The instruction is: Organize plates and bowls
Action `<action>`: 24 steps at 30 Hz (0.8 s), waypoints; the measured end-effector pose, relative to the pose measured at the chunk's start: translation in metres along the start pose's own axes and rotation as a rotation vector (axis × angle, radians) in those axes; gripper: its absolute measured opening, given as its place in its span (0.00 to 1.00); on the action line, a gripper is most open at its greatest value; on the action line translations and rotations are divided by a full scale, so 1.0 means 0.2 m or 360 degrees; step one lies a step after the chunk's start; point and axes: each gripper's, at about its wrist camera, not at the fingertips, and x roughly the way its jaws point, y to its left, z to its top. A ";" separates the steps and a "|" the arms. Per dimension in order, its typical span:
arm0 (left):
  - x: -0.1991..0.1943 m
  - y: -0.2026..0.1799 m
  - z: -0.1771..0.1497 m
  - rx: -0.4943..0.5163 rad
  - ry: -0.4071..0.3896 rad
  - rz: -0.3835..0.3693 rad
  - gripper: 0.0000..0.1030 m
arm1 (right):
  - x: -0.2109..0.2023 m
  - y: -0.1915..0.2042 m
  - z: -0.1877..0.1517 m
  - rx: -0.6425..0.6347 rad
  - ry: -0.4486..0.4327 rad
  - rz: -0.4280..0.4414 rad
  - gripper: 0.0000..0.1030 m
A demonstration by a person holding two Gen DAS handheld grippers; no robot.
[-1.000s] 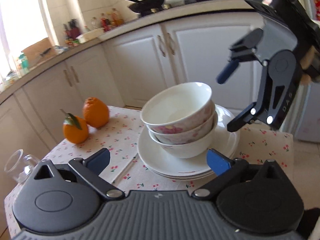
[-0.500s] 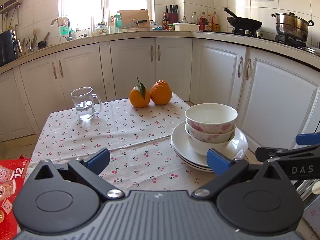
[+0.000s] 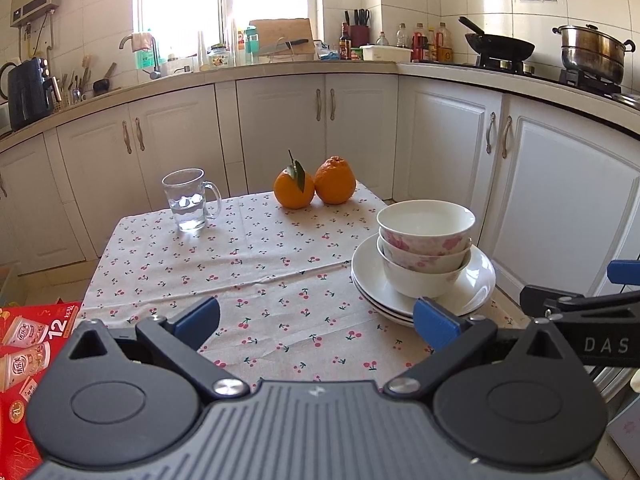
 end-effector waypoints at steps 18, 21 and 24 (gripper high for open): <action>-0.02 0.00 0.01 0.0000 -0.0014 0.0013 0.99 | -0.02 0.00 0.00 0.0009 -0.0023 -0.0012 1.00; -0.02 0.00 0.01 -0.0005 -0.0011 0.0009 0.99 | -0.03 -0.01 0.00 0.0013 -0.0026 -0.0011 1.00; -0.02 0.00 0.01 -0.0006 -0.0010 0.0004 0.99 | -0.03 -0.01 0.01 0.0015 -0.0023 -0.0012 1.00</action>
